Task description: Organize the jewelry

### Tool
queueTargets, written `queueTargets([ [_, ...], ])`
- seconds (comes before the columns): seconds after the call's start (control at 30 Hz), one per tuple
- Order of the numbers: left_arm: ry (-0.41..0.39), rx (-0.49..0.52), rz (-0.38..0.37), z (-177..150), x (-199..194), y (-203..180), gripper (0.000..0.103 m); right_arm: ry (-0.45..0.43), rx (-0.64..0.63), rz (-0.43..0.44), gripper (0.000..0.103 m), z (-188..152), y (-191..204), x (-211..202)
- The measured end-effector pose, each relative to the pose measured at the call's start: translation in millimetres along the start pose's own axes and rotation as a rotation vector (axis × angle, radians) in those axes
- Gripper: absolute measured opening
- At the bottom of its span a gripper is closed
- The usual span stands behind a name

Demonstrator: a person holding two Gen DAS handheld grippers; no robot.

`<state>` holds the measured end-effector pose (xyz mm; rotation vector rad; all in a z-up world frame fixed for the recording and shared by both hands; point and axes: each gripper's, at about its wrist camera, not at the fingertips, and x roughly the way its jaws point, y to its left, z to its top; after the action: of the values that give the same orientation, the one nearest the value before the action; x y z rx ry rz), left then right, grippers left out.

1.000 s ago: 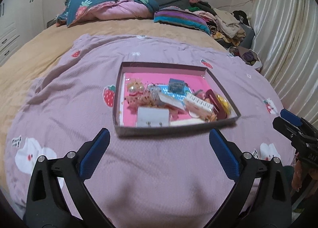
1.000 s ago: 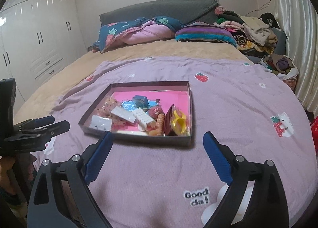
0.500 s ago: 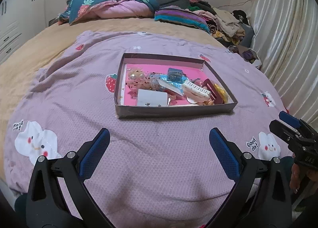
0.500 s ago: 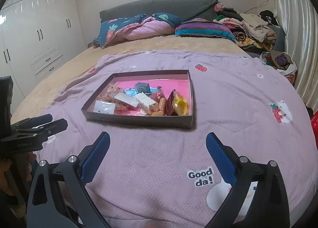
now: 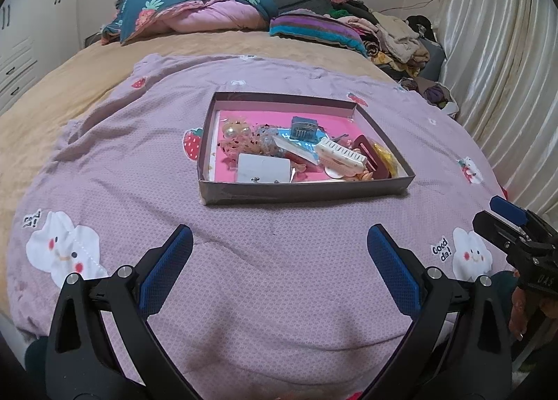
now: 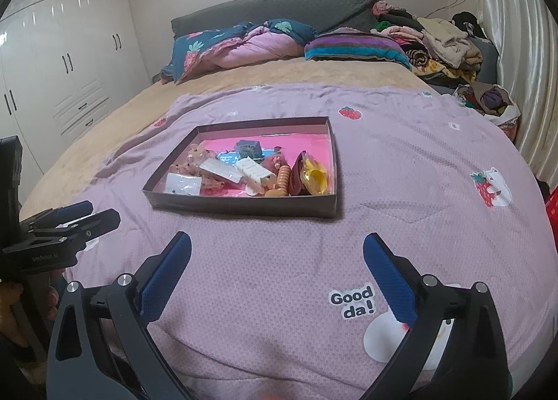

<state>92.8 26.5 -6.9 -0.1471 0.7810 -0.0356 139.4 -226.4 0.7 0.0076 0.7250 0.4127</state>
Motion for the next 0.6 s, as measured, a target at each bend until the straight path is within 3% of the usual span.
queueTargets([
  [0.6,0.003,-0.001,0.001,0.3,-0.5,1.2,0.093,-0.003,-0.01,-0.009,0.098,-1.9,0.2,-0.6],
])
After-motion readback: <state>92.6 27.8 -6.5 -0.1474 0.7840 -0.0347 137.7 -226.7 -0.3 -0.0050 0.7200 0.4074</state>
